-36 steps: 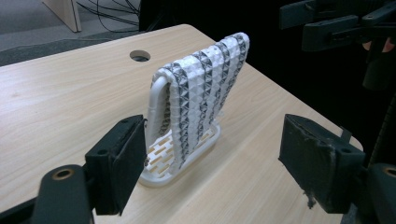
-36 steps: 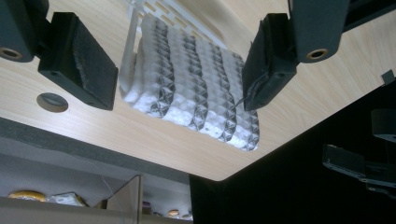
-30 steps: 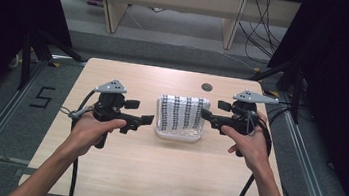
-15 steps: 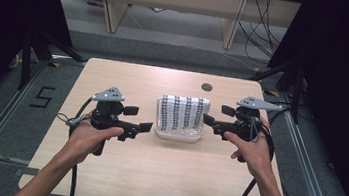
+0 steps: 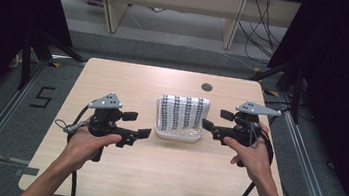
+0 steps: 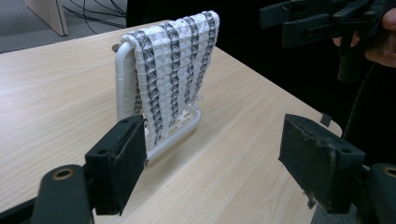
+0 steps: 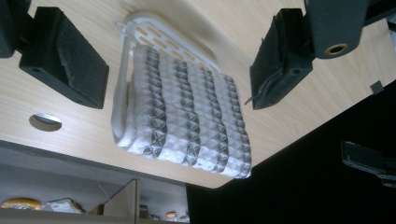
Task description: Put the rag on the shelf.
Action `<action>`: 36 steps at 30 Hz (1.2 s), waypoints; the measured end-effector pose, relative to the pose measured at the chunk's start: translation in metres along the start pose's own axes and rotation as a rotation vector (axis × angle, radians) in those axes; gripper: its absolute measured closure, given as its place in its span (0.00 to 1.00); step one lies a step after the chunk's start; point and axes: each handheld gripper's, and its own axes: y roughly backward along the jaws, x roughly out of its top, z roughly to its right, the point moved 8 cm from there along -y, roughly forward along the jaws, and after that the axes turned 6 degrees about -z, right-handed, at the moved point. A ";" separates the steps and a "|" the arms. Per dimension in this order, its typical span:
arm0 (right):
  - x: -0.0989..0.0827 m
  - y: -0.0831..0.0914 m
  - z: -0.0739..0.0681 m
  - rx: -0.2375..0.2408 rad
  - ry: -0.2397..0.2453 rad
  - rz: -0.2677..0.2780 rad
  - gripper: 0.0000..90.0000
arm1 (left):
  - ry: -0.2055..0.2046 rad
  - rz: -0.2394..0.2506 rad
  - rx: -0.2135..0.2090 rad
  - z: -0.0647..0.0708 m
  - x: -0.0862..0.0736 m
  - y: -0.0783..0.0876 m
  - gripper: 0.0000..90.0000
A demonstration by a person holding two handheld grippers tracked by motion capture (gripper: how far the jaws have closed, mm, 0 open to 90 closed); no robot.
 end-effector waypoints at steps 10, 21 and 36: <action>-0.005 0.002 -0.005 -0.007 0.020 0.009 0.23 | 0.007 0.007 -0.006 0.000 -0.009 0.005 0.25; -0.016 0.002 -0.013 0.027 -0.016 -0.008 0.23 | 0.004 0.009 0.010 -0.002 -0.022 0.009 0.25; -0.037 0.004 -0.021 0.026 -0.001 0.000 0.22 | -0.030 0.000 0.036 -0.001 -0.048 0.012 0.25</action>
